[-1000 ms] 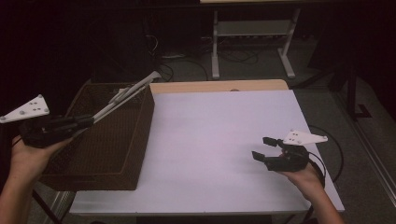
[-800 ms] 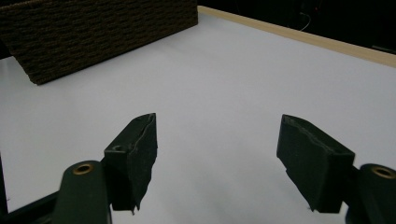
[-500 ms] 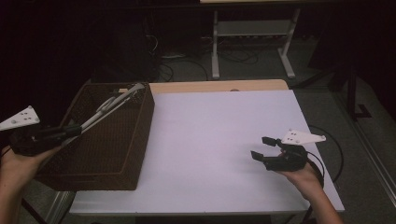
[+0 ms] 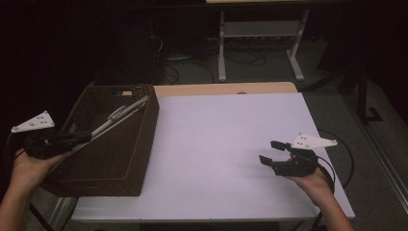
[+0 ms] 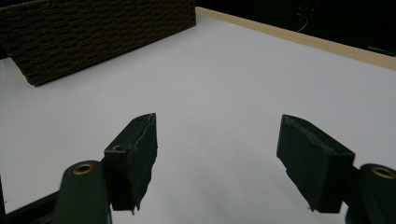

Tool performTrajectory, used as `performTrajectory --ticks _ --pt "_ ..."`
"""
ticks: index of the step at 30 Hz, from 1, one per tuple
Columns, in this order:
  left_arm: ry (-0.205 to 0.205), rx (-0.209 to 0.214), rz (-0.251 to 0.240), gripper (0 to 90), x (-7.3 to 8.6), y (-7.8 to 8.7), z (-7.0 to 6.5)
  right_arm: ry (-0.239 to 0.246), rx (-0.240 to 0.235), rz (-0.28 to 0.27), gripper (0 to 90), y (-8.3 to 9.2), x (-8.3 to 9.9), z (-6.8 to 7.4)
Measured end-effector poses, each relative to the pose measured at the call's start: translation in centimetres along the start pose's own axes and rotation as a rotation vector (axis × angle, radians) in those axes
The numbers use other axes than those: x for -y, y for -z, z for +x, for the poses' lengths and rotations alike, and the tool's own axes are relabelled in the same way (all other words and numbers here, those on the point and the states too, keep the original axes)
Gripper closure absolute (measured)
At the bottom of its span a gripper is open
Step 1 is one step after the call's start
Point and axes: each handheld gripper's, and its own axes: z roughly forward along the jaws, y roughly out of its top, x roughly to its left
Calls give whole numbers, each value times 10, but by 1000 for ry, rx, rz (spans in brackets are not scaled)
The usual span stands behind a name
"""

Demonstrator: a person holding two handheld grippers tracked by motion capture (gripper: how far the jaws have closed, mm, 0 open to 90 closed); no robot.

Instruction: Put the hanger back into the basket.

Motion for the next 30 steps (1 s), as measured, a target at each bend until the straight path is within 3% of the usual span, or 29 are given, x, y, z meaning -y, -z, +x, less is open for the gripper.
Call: performTrajectory --ticks 2,7,9,13,21,30 --pt "12 -14 -14 663 -2 1 2 0 -1 1 280 0 -1 1" --pt "28 -21 -70 529 -7 2 -2 3 -2 -9 277 2 -3 1" --pt "40 -8 -111 480 -13 3 -8 3 -1 -20 271 4 -7 3" --pt "56 6 -147 365 -20 1 -16 7 0 -44 234 6 -16 4" --pt "61 45 -224 213 -34 -13 -44 -11 20 -117 126 10 -35 9" --pt "49 108 -276 153 -47 -30 -79 1 19 -173 83 8 -54 12"
